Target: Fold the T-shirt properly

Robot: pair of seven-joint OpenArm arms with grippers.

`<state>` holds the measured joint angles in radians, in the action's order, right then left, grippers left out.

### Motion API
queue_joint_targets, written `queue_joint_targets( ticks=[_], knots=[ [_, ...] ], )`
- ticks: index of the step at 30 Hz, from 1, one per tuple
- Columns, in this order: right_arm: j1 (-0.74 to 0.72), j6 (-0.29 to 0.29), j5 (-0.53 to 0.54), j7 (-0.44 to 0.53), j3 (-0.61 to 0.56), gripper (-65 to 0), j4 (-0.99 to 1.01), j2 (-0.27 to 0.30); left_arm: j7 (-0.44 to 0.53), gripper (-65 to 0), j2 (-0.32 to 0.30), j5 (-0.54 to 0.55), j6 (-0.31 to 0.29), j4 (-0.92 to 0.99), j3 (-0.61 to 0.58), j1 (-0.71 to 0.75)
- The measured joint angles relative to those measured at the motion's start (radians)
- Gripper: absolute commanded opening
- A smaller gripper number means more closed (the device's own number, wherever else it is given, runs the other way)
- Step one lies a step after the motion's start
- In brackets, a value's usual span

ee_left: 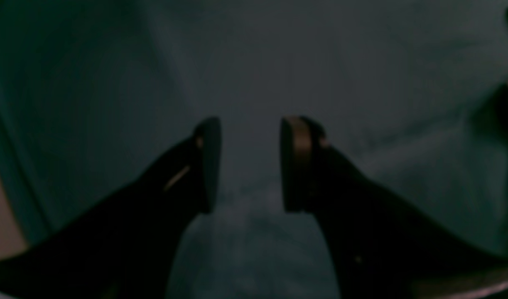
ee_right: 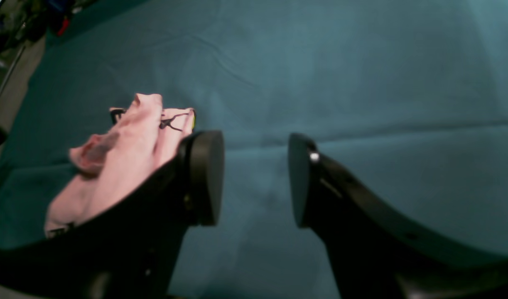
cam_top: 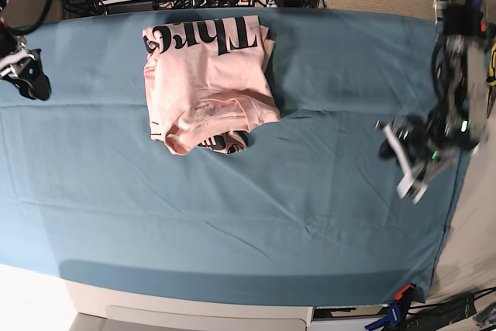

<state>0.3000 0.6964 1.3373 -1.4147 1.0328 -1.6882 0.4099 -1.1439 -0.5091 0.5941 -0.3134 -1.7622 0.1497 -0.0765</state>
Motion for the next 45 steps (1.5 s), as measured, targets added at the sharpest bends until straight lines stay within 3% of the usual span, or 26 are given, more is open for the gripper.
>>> queue_joint_targets(
  ticks=[8, 12, 17, 23, 25, 28, 30, 33, 37, 43, 45],
  knots=[
    [0.133, 0.0, 0.0, -0.003, 0.021, -38.7, -0.106, 0.0, 0.0, -42.5, 0.01, 0.001, -0.02, -0.312, 0.282, 0.447],
    [0.18, 0.0, 0.003, -0.002, 0.02, -38.7, -0.114, -0.001, 0.042, -42.5, 0.079, 0.024, -0.022, -0.384, 0.414, 0.612],
    [0.241, 0.0, 0.003, -0.003, 0.019, -38.7, -0.114, -0.01, 0.037, -42.5, 0.195, 0.157, -0.133, -0.397, 0.502, 0.756],
    [0.295, 0.0, 0.004, 0.0, 0.019, -38.7, -0.114, -0.009, -0.039, -42.6, 0.236, 0.349, -0.23, -0.398, 0.502, 0.836],
    [0.321, 0.0, 0.003, 0.005, 0.0, -38.7, -0.114, -0.007, -0.09, -43.0, 0.235, 0.482, -0.322, -0.399, 0.502, 0.862],
    [0.386, 0.0, 0.003, 0.009, -0.101, -38.7, -0.102, -0.001, -0.161, -44.0, 0.235, 0.629, -0.383, -0.4, 0.502, 0.895],
    [0.417, 0.001, -0.029, 0.008, -0.184, -38.7, -0.074, -0.001, -0.188, -44.0, 0.235, 0.686, -0.383, -0.399, 0.502, 0.919],
    [0.429, 0.0, -0.087, 0.003, -0.291, -38.7, 0.0, -0.006, -0.199, -44.0, 0.236, 0.715, -0.383, -0.396, 0.502, 0.961],
    [0.426, 0.001, -0.088, 0.013, -0.377, -38.7, 0.087, -0.004, -0.195, -44.0, 0.239, 0.732, -0.384, -0.33, 0.46, 1.021],
    [0.42, 0.002, -0.136, 0.048, -0.476, -38.7, 0.221, -0.001, -0.18, -44.0, 0.242, 0.707, -0.379, -0.068, 0.235, 1.02],
    [0.42, 0.0, -0.213, 0.116, -0.52, -38.7, 0.28, -0.002, -0.138, -44.0, 0.243, 0.616, -0.378, 0.032, 0.15, 0.978]
  ],
)
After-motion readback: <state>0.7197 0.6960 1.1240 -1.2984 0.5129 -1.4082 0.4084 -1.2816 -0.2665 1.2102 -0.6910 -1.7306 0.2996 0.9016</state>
